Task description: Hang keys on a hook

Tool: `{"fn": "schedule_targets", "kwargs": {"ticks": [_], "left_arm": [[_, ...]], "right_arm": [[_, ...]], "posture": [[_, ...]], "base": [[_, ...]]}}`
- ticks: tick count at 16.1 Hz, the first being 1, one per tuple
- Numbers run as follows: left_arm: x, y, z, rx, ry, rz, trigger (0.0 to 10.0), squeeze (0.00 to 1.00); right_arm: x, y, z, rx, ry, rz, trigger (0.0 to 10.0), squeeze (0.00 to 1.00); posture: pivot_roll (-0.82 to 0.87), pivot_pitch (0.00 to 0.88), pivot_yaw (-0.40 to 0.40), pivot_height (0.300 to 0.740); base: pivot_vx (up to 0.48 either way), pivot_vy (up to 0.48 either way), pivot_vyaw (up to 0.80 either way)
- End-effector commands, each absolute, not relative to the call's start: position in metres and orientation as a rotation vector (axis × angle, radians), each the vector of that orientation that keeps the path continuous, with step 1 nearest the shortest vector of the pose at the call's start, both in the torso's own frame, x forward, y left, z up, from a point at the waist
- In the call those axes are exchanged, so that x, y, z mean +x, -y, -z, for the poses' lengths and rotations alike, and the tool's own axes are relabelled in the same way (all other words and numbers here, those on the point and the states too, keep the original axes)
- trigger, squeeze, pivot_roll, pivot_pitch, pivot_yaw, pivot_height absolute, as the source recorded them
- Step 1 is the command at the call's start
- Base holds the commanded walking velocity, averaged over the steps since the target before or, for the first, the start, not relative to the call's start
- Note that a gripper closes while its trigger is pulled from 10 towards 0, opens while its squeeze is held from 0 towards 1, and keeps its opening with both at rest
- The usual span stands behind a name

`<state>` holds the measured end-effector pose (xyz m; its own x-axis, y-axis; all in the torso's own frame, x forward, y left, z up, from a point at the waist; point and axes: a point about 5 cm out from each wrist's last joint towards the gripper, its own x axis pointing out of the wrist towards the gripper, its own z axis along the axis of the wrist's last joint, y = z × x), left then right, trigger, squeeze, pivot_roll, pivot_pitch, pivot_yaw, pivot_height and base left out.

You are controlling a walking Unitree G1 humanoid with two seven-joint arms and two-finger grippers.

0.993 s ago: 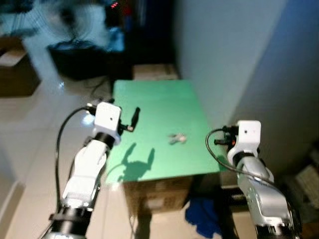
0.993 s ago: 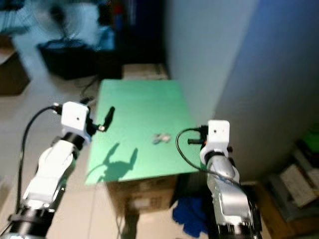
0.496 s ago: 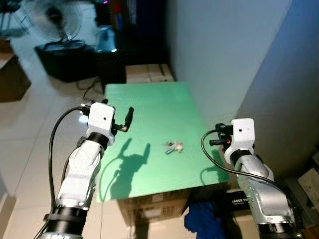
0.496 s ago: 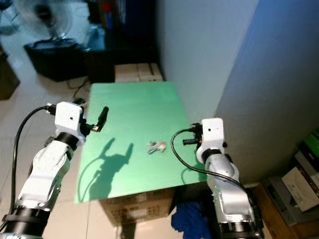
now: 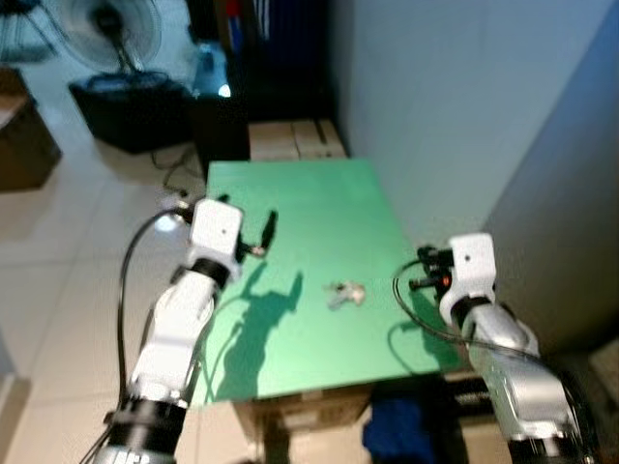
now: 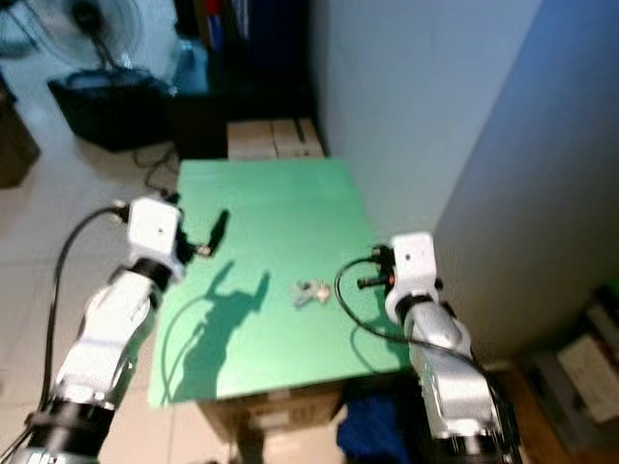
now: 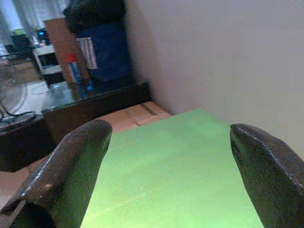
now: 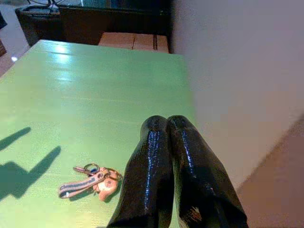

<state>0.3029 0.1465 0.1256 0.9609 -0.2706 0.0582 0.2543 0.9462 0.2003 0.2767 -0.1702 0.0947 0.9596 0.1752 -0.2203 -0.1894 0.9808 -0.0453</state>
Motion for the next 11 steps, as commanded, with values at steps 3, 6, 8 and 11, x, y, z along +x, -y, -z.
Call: {"fn": "schedule_targets", "kwargs": {"ticks": [3,6,8,11], "left_arm": [[0.301,-0.1554,-0.1246,0.189,0.069,0.237,10.0,0.0],[0.2996,-0.1542,-0.1253,0.184,0.076,0.265,10.0,0.0],[0.2992,-0.153,-0.1269,0.178,0.085,0.273,10.0,0.0],[0.2992,-0.1528,-0.1276,0.184,0.085,0.277,10.0,0.0]], "right_arm": [[0.2768,0.169,-0.0935,-0.077,-0.209,-0.181,10.0,0.0],[0.2737,0.1646,-0.0918,-0.141,-0.216,-0.21,10.0,0.0],[0.2745,0.1641,-0.0903,-0.133,-0.22,-0.203,10.0,0.0],[0.2763,0.1661,-0.0906,-0.094,-0.216,-0.168,10.0,0.0]], "posture": [[-0.09,0.0,-0.015,0.74],[-0.09,0.0,-0.013,0.74],[-0.08,0.0,-0.015,0.74],[-0.08,0.0,-0.014,0.74]], "base": [[0.0,0.0,0.0],[0.0,0.0,0.0],[0.3,0.0,0.8],[0.34,0.0,0.27]]}}
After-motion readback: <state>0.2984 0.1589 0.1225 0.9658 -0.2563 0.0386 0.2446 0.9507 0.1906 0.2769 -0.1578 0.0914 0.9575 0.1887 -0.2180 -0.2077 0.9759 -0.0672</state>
